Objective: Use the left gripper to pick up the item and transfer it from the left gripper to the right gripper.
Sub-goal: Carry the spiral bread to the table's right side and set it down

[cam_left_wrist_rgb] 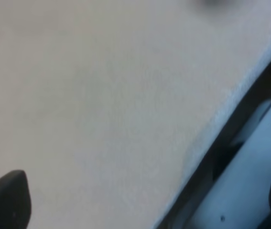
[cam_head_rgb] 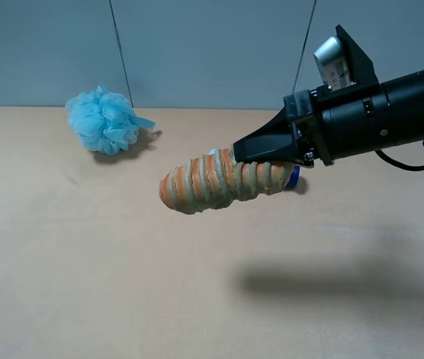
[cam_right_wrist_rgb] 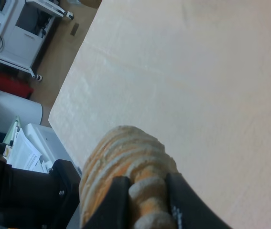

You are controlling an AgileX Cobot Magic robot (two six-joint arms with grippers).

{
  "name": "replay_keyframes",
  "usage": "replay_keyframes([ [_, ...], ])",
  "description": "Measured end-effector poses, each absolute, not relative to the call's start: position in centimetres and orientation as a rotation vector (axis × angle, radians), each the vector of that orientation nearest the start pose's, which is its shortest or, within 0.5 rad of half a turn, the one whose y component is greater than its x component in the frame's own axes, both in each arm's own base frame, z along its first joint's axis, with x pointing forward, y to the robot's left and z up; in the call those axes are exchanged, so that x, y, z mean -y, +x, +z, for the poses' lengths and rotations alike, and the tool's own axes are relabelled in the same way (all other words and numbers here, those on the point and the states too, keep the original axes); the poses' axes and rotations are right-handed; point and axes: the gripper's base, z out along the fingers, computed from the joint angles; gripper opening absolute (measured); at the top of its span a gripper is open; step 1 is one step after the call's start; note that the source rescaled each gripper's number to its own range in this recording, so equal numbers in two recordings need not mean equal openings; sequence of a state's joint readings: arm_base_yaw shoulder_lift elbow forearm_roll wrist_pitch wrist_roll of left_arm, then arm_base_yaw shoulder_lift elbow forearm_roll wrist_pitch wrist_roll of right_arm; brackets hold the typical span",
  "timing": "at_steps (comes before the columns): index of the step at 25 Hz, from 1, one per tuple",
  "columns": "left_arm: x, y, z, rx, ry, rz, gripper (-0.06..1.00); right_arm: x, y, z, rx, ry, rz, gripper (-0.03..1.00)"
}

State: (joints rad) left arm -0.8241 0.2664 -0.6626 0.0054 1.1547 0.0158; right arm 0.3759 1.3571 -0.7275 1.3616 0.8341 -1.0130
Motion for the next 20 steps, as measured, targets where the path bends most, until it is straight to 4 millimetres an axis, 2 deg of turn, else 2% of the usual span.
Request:
replay_keyframes([
  [4, -0.2, -0.2, 29.5, -1.963, 0.873, -0.480, 1.00, -15.3, 20.7, 25.3, -2.309, -0.547, 1.263, 0.00],
  [10, -0.4, -0.4, 27.5, -1.921, 0.850, -0.511, 1.00, -15.3, 20.8, 25.3, -2.329, -0.506, 1.274, 0.00],
  [20, -0.3, -0.4, 27.5, -1.918, 0.839, -0.527, 1.00, -15.1, 21.2, 25.1, -2.341, -0.447, 1.230, 0.00],
])
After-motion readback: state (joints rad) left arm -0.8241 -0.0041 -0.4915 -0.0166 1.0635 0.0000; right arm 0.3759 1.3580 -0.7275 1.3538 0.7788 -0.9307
